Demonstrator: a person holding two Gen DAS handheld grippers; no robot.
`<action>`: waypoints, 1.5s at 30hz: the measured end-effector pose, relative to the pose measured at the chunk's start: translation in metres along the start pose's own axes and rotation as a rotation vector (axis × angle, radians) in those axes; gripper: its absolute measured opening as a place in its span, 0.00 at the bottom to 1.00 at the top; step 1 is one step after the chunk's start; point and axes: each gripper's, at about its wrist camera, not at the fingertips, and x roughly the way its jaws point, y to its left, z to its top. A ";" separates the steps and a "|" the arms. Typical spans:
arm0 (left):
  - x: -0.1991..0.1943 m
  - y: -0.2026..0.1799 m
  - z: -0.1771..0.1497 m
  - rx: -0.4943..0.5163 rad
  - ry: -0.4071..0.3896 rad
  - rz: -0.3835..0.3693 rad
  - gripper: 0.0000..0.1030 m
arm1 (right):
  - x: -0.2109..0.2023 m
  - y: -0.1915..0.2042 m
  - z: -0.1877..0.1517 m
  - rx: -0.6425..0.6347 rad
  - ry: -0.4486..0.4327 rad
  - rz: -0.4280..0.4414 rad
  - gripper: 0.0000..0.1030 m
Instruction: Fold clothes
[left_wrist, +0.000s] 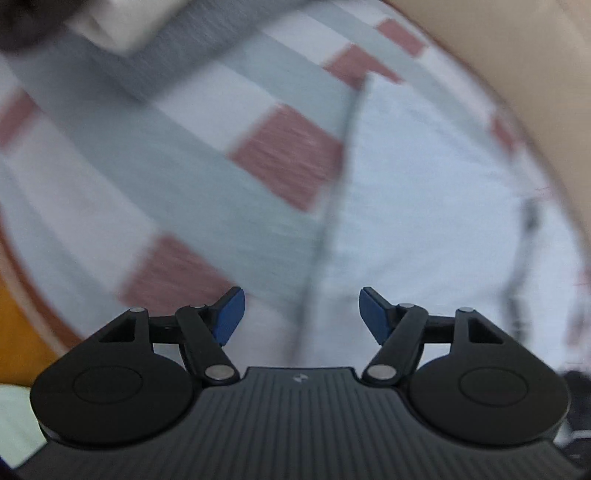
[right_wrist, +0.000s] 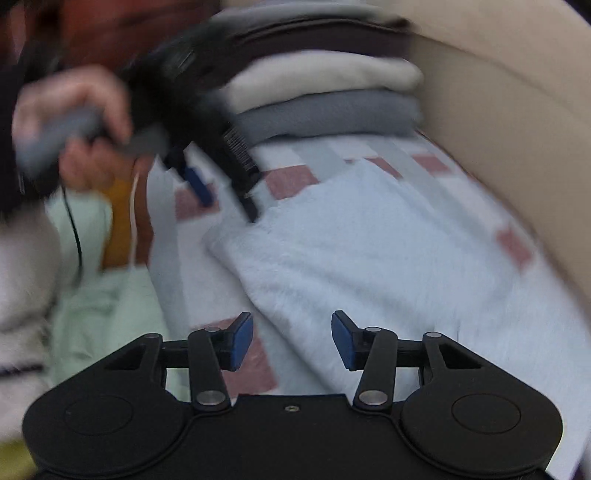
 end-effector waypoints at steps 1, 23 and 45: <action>0.000 0.003 0.001 -0.021 0.011 -0.036 0.66 | 0.009 0.007 0.004 -0.049 0.017 -0.006 0.51; -0.015 -0.003 -0.001 -0.047 0.008 -0.370 0.76 | 0.011 -0.050 0.032 0.319 -0.135 -0.016 0.03; -0.064 -0.216 -0.035 0.621 -0.285 -0.475 0.06 | -0.093 -0.133 -0.132 0.630 -0.118 -0.293 0.28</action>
